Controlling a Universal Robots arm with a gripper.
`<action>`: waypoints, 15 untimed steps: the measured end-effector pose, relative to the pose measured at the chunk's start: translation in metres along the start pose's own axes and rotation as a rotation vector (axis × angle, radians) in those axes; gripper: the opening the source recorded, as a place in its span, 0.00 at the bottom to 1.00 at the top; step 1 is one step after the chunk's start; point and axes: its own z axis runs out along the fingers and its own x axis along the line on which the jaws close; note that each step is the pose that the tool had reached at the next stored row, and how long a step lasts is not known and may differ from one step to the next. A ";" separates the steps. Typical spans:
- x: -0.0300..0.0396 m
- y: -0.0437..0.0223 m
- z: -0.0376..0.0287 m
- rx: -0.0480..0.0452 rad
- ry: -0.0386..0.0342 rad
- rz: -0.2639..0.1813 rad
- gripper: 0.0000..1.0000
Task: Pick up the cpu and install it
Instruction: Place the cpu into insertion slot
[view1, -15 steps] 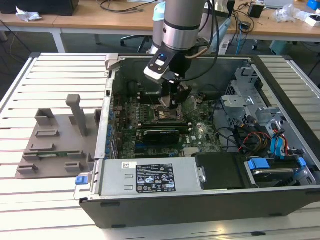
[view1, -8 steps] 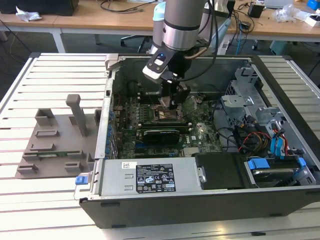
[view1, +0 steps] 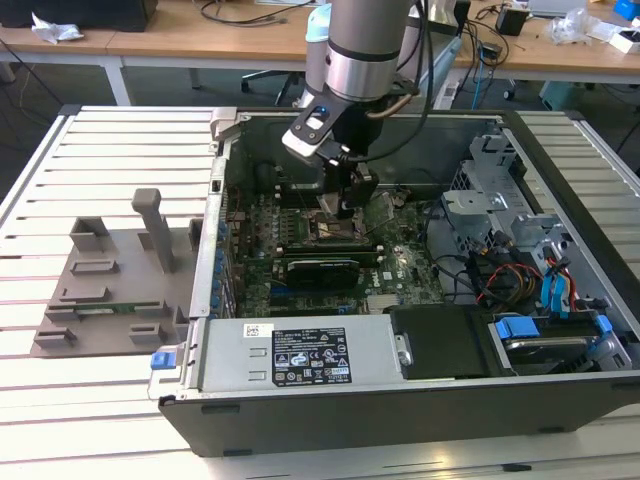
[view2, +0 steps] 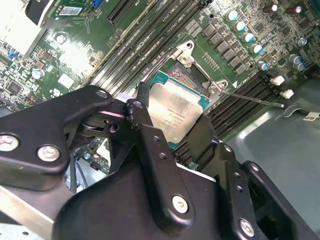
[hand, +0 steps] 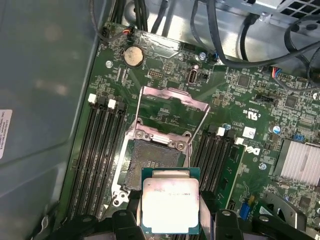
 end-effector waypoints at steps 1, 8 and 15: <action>0.0000 0.0000 0.0000 0.0003 0.0002 0.008 0.55; 0.0000 0.0000 0.0004 0.0016 0.0017 0.061 0.55; 0.0000 0.0000 0.0012 0.0045 0.0039 0.167 0.55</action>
